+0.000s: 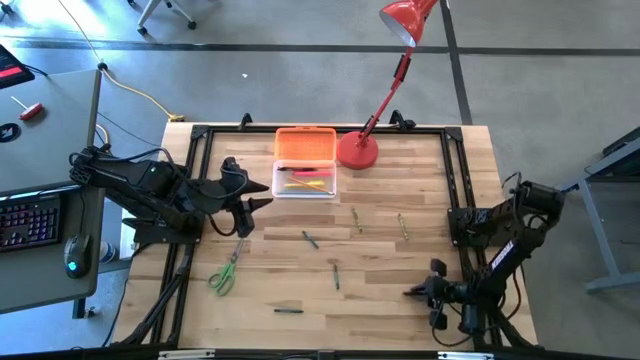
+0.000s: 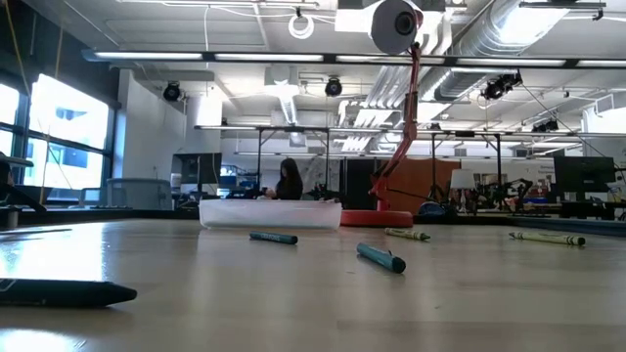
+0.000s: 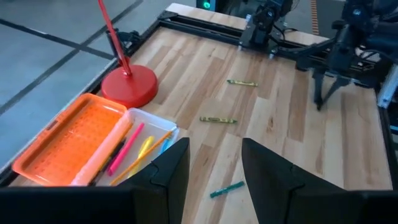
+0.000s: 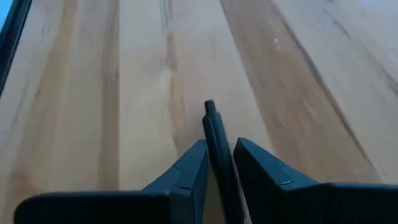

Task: Pick & place school supplies into a supply box
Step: Put the black pen into the orange supply box

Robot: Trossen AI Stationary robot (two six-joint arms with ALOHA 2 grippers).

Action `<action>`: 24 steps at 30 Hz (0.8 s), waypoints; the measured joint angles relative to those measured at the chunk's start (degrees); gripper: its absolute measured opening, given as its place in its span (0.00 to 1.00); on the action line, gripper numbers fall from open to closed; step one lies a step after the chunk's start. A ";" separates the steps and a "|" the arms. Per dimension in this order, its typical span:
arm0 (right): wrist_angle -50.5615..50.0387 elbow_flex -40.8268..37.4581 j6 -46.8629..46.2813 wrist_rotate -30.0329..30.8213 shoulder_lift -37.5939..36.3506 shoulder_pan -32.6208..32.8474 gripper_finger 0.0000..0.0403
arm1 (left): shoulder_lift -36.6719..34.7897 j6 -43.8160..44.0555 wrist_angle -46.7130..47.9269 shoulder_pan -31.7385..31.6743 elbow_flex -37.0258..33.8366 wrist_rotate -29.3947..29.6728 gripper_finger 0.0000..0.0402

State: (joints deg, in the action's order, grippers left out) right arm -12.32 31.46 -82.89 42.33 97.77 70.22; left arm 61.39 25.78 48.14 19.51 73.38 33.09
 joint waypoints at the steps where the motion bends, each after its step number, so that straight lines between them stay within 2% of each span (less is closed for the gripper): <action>1: 0.68 -0.71 1.19 1.00 0.04 -0.16 0.18 | 0.00 -0.01 0.00 0.02 0.00 -0.15 0.44; 5: 0.68 -2.14 8.90 6.47 0.38 -2.45 0.18 | 0.00 -0.02 0.02 0.00 0.00 0.65 0.44; 8: 2.22 -2.89 14.24 5.81 0.33 -6.21 0.18 | 0.00 -0.11 0.00 0.00 0.00 1.44 0.44; 14: 15.33 -8.79 22.52 7.09 0.21 -13.20 0.15 | 0.00 -0.94 -0.01 0.01 0.00 2.00 0.44; 17: 21.00 -11.52 23.41 8.64 0.28 -13.59 0.12 | 0.00 -0.98 -0.01 0.00 0.00 0.73 0.44; 20: 24.55 -12.25 27.45 13.88 -0.12 -12.73 0.12 | 0.00 -1.05 -0.02 0.01 0.00 -0.25 0.44; 24: 23.03 -11.00 33.96 9.87 -3.08 -12.56 0.15 | 0.02 -1.07 -0.05 0.01 0.00 -0.46 0.44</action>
State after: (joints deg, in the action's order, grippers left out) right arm 10.71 20.46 -48.92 52.20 94.69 57.65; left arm 61.41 24.71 48.09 19.52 73.38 32.63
